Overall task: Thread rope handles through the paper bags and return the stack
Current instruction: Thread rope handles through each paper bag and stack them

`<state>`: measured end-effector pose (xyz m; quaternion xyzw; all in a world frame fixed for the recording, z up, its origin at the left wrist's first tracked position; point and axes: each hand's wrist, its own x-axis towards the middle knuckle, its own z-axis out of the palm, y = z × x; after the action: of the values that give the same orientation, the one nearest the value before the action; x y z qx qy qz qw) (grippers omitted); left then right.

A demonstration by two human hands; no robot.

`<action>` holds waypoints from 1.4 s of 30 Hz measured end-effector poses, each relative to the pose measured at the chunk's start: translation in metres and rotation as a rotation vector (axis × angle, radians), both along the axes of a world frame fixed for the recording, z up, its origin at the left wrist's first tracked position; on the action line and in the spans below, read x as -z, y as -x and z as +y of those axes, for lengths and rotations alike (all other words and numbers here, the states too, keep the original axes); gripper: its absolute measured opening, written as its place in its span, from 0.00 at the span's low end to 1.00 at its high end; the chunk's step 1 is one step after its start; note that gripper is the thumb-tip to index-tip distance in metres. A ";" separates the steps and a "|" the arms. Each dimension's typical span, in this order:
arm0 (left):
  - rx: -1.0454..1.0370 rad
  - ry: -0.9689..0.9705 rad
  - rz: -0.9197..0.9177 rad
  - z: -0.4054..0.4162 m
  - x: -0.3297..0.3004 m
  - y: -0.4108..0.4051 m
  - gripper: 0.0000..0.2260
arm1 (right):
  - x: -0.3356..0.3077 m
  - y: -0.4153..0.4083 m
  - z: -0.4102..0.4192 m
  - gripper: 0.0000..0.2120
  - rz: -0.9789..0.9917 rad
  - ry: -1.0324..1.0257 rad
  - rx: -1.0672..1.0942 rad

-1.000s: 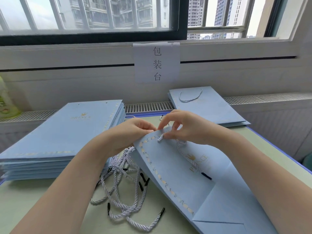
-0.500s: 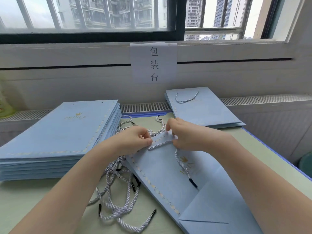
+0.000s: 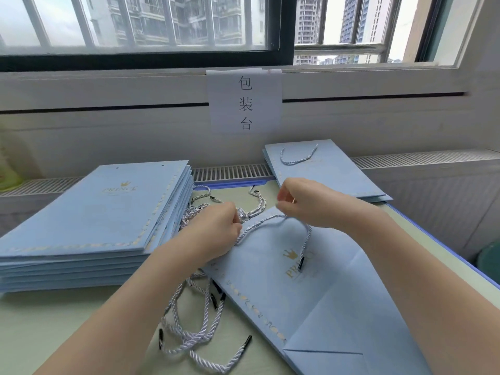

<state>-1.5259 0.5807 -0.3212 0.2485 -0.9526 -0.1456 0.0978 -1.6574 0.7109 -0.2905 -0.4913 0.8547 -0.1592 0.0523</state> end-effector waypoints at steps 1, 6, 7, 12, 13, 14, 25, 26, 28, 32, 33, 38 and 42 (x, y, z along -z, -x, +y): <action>0.018 0.062 0.074 0.002 0.005 0.002 0.07 | 0.003 0.001 0.001 0.14 -0.009 -0.101 -0.015; 0.168 0.156 0.144 0.015 0.023 0.011 0.15 | 0.015 -0.003 -0.004 0.10 0.049 -0.171 -0.042; 0.169 0.160 0.146 0.015 0.024 0.012 0.14 | 0.015 -0.004 -0.005 0.10 0.087 -0.160 -0.055; 0.192 0.106 0.315 0.011 0.023 0.011 0.09 | 0.015 -0.003 -0.007 0.06 0.198 -0.064 0.044; 0.176 0.060 0.390 0.013 0.020 0.010 0.10 | 0.013 -0.002 -0.007 0.07 0.227 -0.027 0.083; 0.145 0.007 0.475 0.014 0.016 0.008 0.10 | 0.011 0.001 -0.006 0.09 0.243 0.014 0.119; -0.005 -0.699 0.887 0.022 -0.010 0.002 0.10 | 0.004 -0.004 0.003 0.13 -0.223 -0.193 -0.178; -0.013 -0.743 0.900 0.021 -0.011 0.002 0.10 | 0.005 -0.006 0.002 0.13 -0.237 -0.208 -0.201; -0.019 -0.803 0.948 0.019 -0.013 0.001 0.11 | 0.008 -0.006 -0.001 0.09 -0.212 -0.197 -0.235; 0.046 -0.842 1.062 0.017 -0.021 -0.003 0.12 | 0.010 -0.009 -0.005 0.10 -0.137 -0.125 -0.231; 0.063 -0.830 1.070 0.017 -0.023 -0.004 0.12 | 0.010 -0.009 -0.005 0.12 -0.149 -0.080 -0.233; 0.144 -0.712 0.976 0.017 -0.023 -0.007 0.10 | 0.004 -0.004 -0.005 0.12 -0.210 0.185 -0.211; 0.261 -0.680 0.823 0.021 -0.016 -0.005 0.11 | 0.007 -0.002 -0.009 0.09 -0.196 0.246 -0.205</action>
<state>-1.5212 0.6016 -0.3052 0.0686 -0.7579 -0.5414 0.3575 -1.6552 0.7021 -0.2973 -0.5606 0.7650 -0.3037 0.0908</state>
